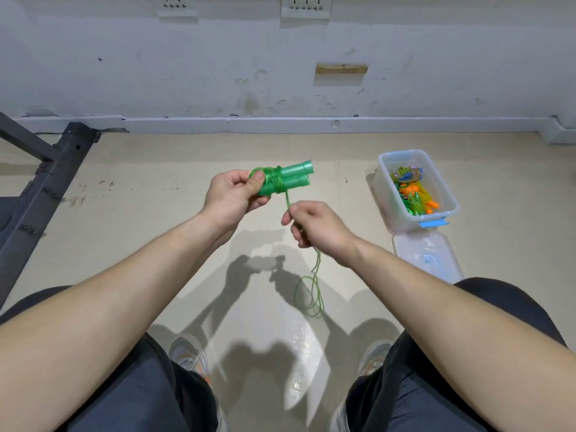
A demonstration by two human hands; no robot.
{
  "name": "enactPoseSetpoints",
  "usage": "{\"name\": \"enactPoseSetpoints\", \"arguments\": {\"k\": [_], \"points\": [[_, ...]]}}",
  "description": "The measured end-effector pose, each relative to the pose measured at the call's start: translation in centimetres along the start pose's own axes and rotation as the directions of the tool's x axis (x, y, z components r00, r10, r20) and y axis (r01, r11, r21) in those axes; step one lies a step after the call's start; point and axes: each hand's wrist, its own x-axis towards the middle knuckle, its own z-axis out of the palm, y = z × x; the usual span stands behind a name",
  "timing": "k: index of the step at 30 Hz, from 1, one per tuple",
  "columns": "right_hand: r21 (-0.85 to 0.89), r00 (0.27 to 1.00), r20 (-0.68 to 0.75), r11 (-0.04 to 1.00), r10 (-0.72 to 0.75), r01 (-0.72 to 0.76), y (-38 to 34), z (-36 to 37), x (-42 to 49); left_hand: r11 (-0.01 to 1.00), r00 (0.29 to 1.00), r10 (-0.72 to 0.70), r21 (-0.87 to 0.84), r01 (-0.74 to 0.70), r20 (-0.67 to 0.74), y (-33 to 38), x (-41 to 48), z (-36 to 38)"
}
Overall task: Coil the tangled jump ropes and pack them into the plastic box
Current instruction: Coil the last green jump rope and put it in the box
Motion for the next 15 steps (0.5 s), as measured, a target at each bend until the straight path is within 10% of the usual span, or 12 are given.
{"name": "enactPoseSetpoints", "arguments": {"k": [4,8,15], "points": [[-0.705,0.977,0.05,0.686,-0.206,0.181,-1.1,0.7,-0.7,0.847,0.962,0.248,0.509,-0.156,-0.118,-1.1,0.6,-0.3],[-0.907,0.944,0.105,0.359,-0.313,0.219,-3.0,-0.5,-1.0,0.671,0.945,0.327,0.711,-0.21,-0.03,-1.1,-0.4,0.7],[-0.84,0.914,0.195,0.421,-0.355,0.342,-4.1,-3.1,-0.9,0.655,0.967,0.157,0.711,-0.255,0.202,-1.5,-1.1,1.4]]}}
